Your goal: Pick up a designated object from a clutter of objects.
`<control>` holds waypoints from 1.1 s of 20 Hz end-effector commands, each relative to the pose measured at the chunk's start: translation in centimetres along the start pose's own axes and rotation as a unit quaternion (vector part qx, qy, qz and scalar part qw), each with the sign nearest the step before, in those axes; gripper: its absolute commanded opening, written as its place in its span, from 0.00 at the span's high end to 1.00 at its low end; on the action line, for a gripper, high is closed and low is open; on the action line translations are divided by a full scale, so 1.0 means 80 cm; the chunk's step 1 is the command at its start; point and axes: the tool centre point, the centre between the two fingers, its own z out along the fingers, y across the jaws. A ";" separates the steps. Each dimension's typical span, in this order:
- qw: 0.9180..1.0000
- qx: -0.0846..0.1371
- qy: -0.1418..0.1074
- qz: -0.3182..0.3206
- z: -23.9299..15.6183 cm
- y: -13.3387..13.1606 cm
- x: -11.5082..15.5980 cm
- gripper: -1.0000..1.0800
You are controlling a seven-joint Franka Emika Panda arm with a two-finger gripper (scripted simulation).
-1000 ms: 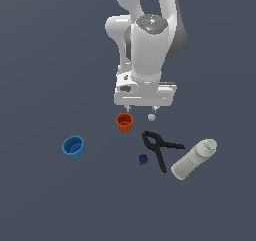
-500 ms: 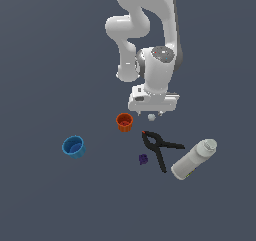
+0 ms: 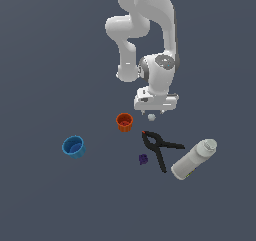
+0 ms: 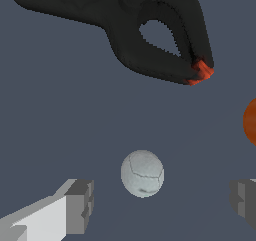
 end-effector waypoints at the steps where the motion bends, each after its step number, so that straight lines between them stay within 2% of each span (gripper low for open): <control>1: 1.000 0.001 0.000 -0.001 0.008 -0.004 -0.009 0.04; 12: 1.000 0.001 -0.001 -0.002 0.019 -0.007 -0.015 0.04; 22: 1.000 0.001 -0.001 -0.002 0.064 -0.007 -0.017 0.04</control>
